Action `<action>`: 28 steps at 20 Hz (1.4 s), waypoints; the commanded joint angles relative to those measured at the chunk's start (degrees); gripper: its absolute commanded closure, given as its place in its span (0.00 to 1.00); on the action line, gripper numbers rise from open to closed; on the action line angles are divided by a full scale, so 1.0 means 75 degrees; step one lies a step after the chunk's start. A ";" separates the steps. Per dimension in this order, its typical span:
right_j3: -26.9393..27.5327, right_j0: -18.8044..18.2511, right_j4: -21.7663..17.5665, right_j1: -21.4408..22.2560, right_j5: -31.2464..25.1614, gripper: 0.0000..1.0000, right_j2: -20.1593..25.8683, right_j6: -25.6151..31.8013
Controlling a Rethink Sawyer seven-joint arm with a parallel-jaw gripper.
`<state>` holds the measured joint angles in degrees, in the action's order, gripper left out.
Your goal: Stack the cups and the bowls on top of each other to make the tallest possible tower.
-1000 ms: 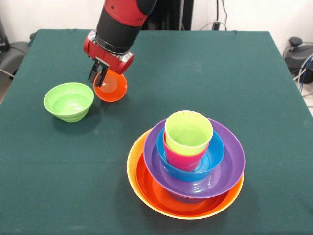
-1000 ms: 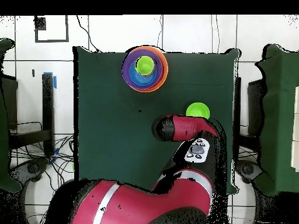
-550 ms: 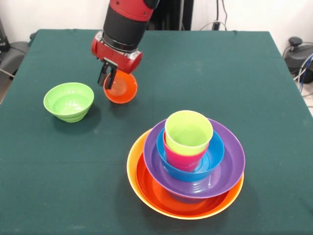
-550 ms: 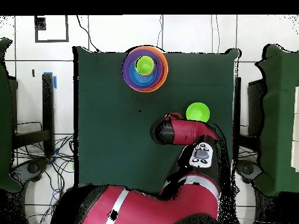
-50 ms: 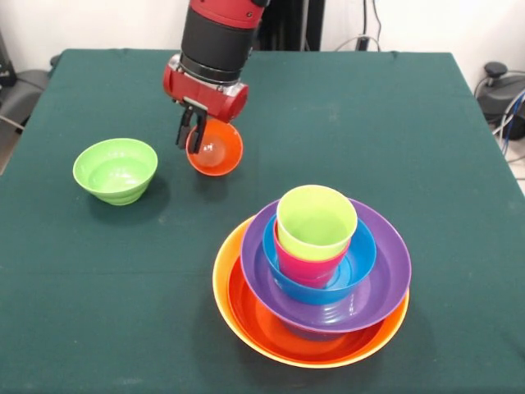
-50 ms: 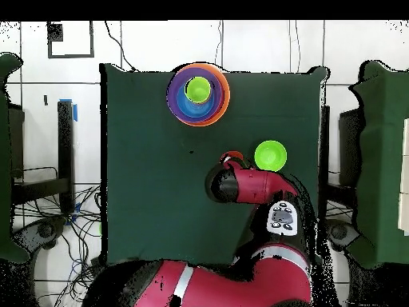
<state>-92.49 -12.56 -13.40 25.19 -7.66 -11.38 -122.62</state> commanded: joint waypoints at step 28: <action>-0.1258 -0.0985 -0.1148 0.0464 0.1828 1.00 0.2358 -0.0432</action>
<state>-99.13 -19.33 -17.53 30.04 2.74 0.91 -122.63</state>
